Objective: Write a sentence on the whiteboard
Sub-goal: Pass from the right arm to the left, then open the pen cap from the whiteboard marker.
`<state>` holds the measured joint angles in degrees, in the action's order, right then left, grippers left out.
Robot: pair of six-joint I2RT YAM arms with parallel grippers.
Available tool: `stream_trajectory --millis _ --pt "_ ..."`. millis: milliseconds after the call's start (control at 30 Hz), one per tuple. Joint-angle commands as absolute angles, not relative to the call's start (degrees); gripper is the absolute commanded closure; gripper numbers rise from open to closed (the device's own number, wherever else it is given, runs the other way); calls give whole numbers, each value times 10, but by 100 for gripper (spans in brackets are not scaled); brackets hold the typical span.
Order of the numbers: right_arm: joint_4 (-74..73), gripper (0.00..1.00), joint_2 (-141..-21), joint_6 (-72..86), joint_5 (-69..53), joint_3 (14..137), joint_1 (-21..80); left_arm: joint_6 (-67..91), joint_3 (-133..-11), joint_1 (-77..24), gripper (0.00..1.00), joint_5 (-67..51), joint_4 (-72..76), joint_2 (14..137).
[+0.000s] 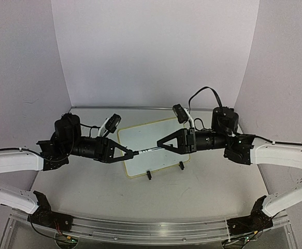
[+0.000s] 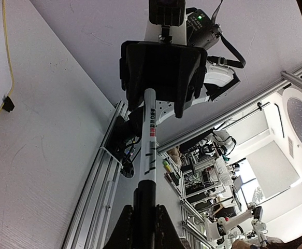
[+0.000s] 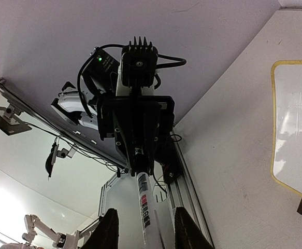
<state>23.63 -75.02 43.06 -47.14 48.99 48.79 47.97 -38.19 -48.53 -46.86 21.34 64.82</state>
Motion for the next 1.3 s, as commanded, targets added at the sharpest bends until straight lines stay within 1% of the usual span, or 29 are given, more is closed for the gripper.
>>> stream_trajectory --millis 0,167,567,767,867,1000,1133,1267 --pt "219 61 -764 412 -501 533 490 461 -410 -483 100 -482 184 653" --pt "215 59 -782 414 -516 545 491 460 -411 -484 100 -482 189 663" --pt "209 59 -821 414 -543 562 508 460 -411 -483 100 -476 201 662" --pt "207 60 -828 411 -552 569 515 461 -410 -483 100 -477 204 666" --pt "207 61 -830 410 -553 571 517 462 -410 -483 100 -479 204 668" --pt "207 67 -835 409 -559 575 521 463 -410 -483 100 -479 206 670" --pt "207 74 -837 409 -562 577 524 464 -409 -484 100 -480 208 673" --pt "208 91 -837 409 -562 577 525 464 -406 -483 100 -481 210 674"
